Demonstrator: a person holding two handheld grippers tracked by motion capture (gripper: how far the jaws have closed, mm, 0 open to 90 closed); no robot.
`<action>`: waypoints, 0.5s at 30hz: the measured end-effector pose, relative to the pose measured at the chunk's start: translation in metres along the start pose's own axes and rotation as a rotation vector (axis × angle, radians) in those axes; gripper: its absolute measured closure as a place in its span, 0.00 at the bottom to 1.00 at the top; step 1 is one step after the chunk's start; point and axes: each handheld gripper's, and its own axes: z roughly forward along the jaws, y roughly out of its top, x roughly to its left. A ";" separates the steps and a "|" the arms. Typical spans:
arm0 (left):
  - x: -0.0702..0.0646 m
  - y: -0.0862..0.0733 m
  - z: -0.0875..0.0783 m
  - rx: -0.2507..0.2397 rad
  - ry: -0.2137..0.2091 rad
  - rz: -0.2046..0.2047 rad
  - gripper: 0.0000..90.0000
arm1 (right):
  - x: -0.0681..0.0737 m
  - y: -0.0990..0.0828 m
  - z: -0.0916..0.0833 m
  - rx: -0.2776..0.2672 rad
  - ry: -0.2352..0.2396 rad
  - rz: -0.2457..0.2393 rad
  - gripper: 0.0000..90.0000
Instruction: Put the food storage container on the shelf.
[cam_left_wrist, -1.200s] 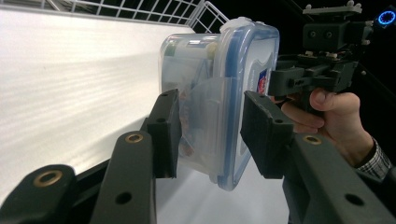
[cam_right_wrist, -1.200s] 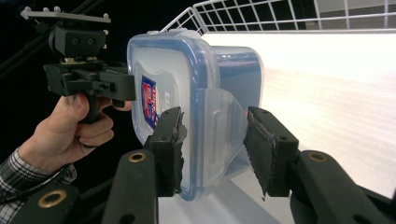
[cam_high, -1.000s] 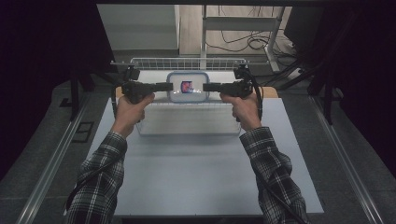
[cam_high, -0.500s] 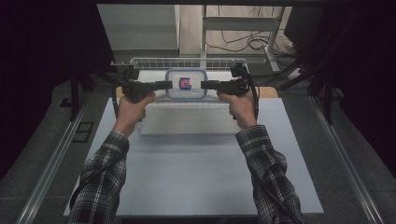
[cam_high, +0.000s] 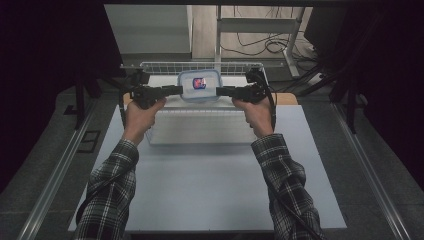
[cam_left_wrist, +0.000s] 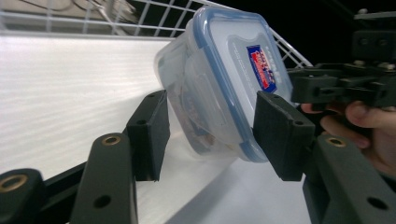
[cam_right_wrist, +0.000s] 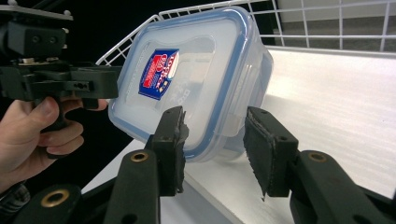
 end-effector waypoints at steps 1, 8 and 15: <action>-0.001 0.001 0.000 -0.001 0.011 0.006 0.50 | 0.001 0.000 0.000 -0.003 -0.007 0.001 0.62; -0.004 0.010 0.005 -0.022 0.102 0.035 0.55 | 0.006 0.005 0.002 -0.025 -0.073 -0.004 0.60; -0.010 0.014 0.011 -0.033 0.189 0.087 0.52 | 0.008 0.010 0.005 -0.045 -0.130 0.016 0.57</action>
